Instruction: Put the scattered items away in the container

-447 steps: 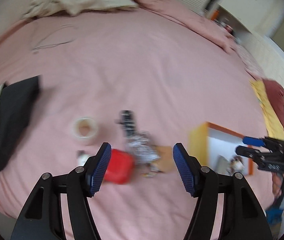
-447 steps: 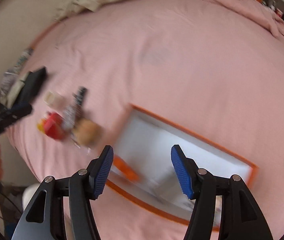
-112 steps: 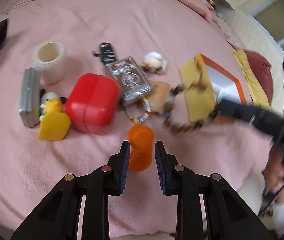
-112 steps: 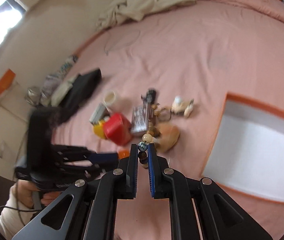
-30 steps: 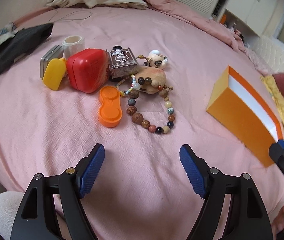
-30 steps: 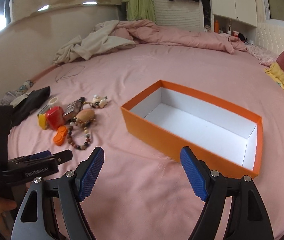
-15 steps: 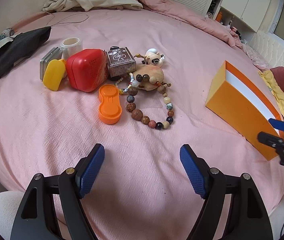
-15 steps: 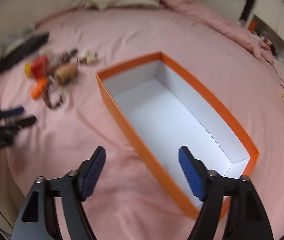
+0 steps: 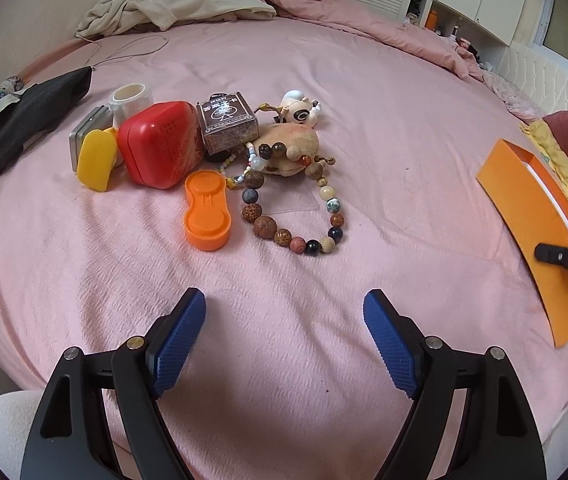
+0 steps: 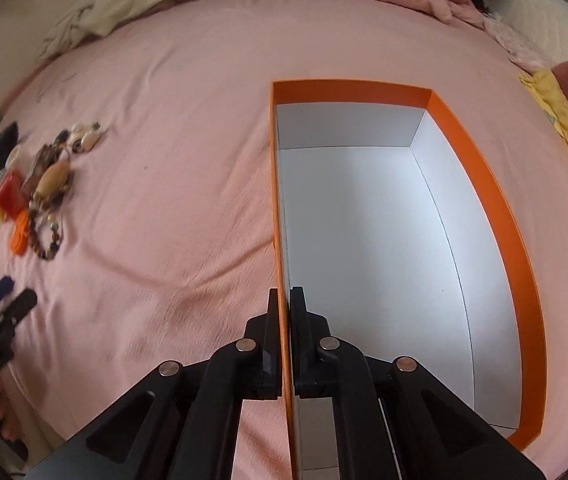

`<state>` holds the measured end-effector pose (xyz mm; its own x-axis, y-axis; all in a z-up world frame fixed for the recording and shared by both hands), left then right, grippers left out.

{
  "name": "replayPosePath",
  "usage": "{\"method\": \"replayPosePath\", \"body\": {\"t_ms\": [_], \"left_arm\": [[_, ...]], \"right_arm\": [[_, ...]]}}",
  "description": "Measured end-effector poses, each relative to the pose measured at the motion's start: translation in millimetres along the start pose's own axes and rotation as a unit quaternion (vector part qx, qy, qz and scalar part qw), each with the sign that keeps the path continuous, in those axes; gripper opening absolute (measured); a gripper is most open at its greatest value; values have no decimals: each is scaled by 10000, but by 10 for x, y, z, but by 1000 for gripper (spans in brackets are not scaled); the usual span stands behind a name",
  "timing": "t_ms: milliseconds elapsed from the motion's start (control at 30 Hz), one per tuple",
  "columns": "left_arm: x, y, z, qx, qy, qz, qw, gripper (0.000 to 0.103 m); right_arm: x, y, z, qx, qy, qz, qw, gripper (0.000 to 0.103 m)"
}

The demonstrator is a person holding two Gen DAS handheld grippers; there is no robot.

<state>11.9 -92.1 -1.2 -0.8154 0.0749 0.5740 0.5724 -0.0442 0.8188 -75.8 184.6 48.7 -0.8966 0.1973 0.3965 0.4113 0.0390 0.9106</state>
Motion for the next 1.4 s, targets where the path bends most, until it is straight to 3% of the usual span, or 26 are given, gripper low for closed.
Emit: {"method": "replayPosePath", "body": {"t_ms": [133,300,533,600,633,667,733,800,900,1033,1100,1267,1400], "left_arm": [[3,-3,-6,1,-7,0,10000,81],[-1,0,-15,-51,28,10,10000,81],[9,-10,-52,-134,83,36,9999,81],[11,-12,-39,-110,55,32,9999,81],[15,-10,-38,-100,48,32,9999,81],[17,-8,-36,-93,39,34,9999,81],[17,3,-36,-82,28,26,10000,81],[8,45,-49,-35,112,27,9999,81],[-26,160,-107,246,222,5,9994,81],[-218,289,-207,631,614,-270,9958,81],[-291,358,-227,604,750,-189,9952,81],[-350,366,-108,1036,583,-201,9927,81],[-367,283,-145,957,572,-233,9935,81]], "right_arm": [[189,-3,-105,221,-784,-78,9966,4],[390,-146,-197,116,-1499,-15,9886,5],[257,-180,-245,-54,-1199,320,9922,8],[205,-69,-249,-42,-1080,650,9920,22],[170,39,-260,-168,-1013,956,9901,53],[134,171,-261,-241,-969,1317,9863,77],[0,522,-360,-65,-753,2196,9726,80],[-26,650,-548,97,-353,2393,9703,81],[-278,633,-944,470,611,1979,9772,82],[-628,434,-1148,870,1191,1490,9778,82],[-779,321,-1158,959,1317,1333,9776,82],[-993,269,-1077,1127,1506,1338,9730,82],[-1005,302,-1022,1333,1457,1314,9715,82]]}}
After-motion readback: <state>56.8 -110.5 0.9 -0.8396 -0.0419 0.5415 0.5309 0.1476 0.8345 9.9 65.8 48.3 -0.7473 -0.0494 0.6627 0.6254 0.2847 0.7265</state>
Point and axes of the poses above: each gripper's, at about its wrist camera, not at the fingertips, and y roughly against the way its jaws point, z to its right, x to its top, the point moved 1 cm from there along -y, roughly the way its jaws point, and after that the axes turned 15 degrees about -y, right-handed, at the moved point
